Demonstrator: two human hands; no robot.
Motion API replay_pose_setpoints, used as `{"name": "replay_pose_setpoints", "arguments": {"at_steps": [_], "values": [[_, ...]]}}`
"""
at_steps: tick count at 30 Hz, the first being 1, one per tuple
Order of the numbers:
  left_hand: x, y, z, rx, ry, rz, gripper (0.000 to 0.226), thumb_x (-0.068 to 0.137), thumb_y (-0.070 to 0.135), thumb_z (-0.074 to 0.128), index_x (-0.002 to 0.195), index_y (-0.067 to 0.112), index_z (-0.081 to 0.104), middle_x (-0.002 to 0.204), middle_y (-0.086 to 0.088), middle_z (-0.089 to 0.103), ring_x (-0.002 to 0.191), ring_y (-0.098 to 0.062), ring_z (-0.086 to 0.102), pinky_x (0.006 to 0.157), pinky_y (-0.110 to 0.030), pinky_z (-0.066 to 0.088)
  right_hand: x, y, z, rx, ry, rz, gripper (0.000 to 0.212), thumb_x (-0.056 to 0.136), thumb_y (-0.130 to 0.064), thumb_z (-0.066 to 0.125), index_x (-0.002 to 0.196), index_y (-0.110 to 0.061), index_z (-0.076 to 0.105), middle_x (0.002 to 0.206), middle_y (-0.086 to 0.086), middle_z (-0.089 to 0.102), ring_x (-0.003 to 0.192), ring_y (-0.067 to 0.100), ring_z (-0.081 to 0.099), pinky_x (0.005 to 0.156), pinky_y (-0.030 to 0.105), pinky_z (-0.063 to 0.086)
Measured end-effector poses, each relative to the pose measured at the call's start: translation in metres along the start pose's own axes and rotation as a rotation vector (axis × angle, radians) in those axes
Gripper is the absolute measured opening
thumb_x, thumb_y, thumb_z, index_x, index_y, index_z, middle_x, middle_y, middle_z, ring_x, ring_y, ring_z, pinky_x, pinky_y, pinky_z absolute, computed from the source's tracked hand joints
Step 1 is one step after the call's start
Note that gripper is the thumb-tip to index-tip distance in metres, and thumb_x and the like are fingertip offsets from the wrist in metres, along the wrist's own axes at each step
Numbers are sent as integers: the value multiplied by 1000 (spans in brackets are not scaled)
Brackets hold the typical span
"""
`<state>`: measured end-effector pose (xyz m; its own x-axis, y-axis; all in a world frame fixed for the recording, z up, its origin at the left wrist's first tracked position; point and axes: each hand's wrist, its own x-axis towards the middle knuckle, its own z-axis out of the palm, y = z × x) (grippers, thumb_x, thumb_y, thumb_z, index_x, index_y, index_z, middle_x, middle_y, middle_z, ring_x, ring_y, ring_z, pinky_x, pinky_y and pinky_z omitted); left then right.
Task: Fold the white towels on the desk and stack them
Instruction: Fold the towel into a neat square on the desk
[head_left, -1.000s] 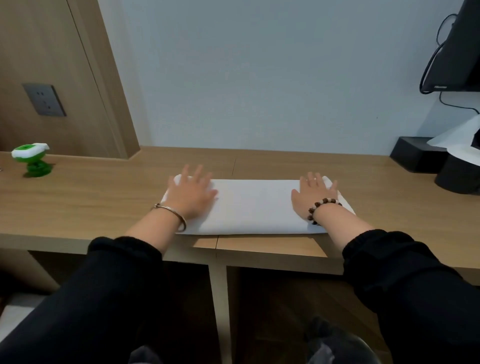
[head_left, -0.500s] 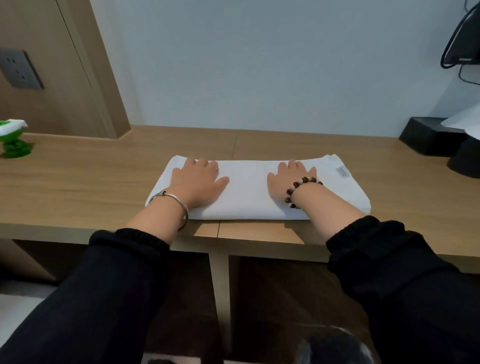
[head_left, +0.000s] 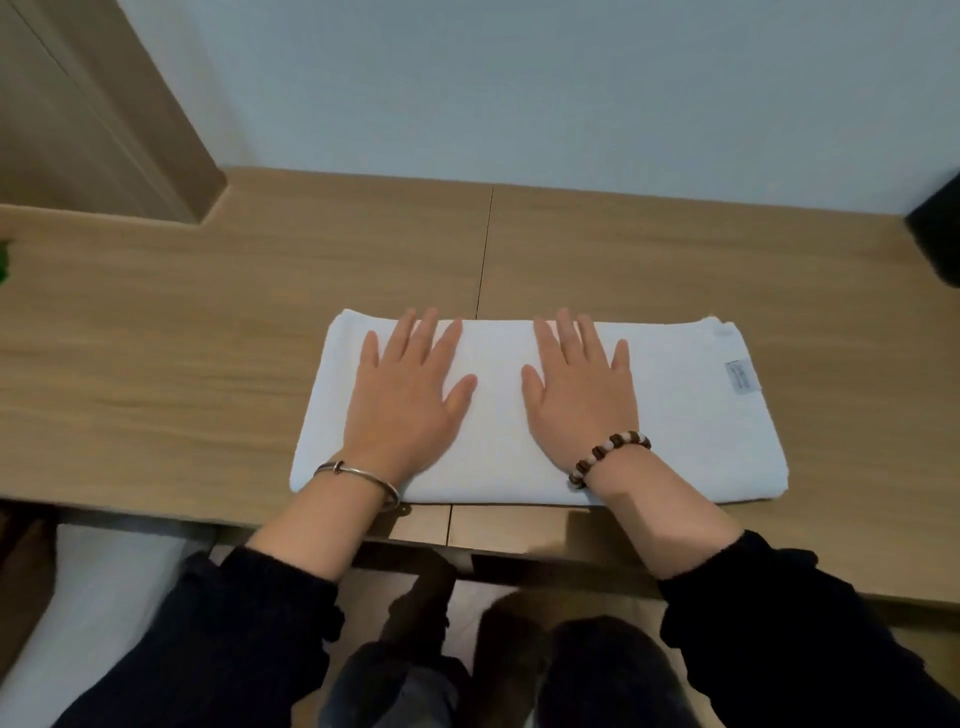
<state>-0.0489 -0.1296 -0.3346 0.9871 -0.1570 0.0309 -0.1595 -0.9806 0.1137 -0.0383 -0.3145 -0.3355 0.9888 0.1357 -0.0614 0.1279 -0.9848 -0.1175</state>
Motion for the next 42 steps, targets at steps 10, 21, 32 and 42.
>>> {"name": "replay_pose_setpoints", "arguments": {"at_steps": [10,21,32,42], "values": [[1,0,-17,51,-204,-176,56,97,40,13,151,29,2,160,2,-3,146,-22,-10,116,-48,-2,-15,42,-26,-66,-231,47,61,98,-47,15,151,-28,-7,159,0,-12,146,20,-11,115,48,-5],[9,-71,-51,-832,-1,-770,24,81,16,66,105,17,62,97,-4,60,91,-21,56,81,-31,46,34,-43,-56,136,-100,-131,39,87,-7,47,125,-8,54,123,11,51,109,27,47,90,31,35],[28,-103,-46,-834,-169,-620,10,77,22,72,72,19,64,77,3,64,78,-17,61,74,-27,47,65,-98,-45,225,-268,-120,19,85,-22,60,100,-12,56,105,4,56,98,24,45,82,32,35],[23,-106,-47,-720,-155,-542,22,82,22,67,66,22,52,58,12,51,56,-1,46,49,-9,30,70,-92,-49,145,-259,-138,23,84,-34,63,93,-15,55,102,-1,58,96,20,43,75,28,29]]}}
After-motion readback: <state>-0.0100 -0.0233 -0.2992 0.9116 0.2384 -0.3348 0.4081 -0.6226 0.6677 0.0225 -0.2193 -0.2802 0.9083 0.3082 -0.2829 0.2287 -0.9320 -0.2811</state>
